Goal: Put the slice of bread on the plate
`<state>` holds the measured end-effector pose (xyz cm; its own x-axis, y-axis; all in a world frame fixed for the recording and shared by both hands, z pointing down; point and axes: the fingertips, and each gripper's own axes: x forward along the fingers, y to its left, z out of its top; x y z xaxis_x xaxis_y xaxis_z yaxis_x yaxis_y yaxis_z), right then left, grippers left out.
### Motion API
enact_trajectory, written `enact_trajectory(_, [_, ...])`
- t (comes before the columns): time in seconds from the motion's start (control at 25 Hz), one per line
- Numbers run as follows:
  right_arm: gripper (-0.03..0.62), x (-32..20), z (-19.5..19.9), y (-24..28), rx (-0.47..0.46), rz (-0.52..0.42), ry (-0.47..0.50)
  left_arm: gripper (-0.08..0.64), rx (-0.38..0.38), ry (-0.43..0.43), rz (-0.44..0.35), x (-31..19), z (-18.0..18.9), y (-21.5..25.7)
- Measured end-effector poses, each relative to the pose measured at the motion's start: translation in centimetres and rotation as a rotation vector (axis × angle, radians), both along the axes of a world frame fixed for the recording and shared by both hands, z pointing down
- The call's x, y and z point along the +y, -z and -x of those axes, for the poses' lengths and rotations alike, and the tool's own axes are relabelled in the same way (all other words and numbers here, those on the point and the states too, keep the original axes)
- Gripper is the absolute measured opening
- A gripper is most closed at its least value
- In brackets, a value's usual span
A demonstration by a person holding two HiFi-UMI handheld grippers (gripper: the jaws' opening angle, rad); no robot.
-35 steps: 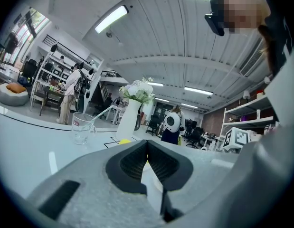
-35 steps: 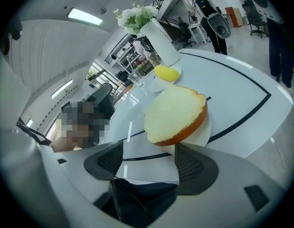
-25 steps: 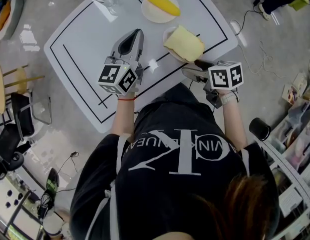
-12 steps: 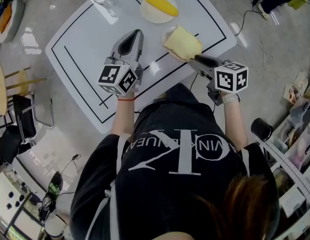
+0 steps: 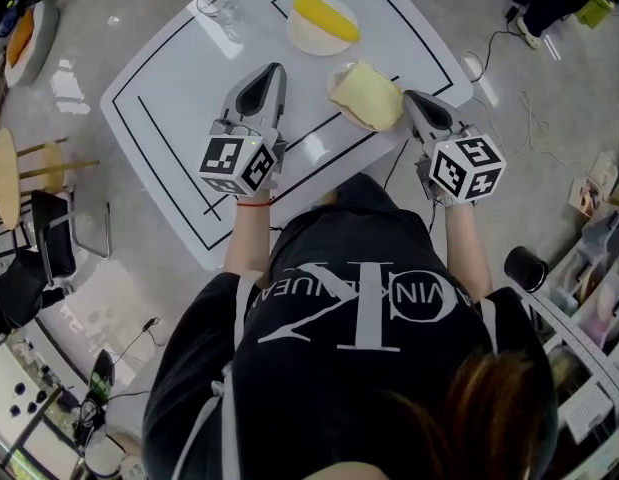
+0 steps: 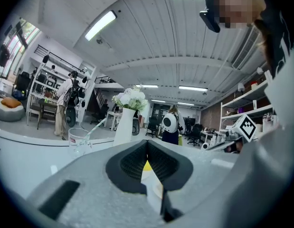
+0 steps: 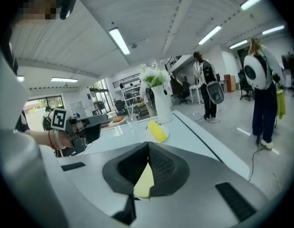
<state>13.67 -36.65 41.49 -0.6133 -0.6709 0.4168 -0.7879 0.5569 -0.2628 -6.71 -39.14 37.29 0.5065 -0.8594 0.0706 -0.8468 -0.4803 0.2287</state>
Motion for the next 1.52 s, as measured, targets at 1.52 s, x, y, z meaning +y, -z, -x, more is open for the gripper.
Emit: enact_trajectory(1.52, [0.000, -3.6, -2.3, 11.9, -0.038, -0.507, -0.148, 0.011, -0.114, 0.107, -0.218, -0.6, 2.6, 7.9])
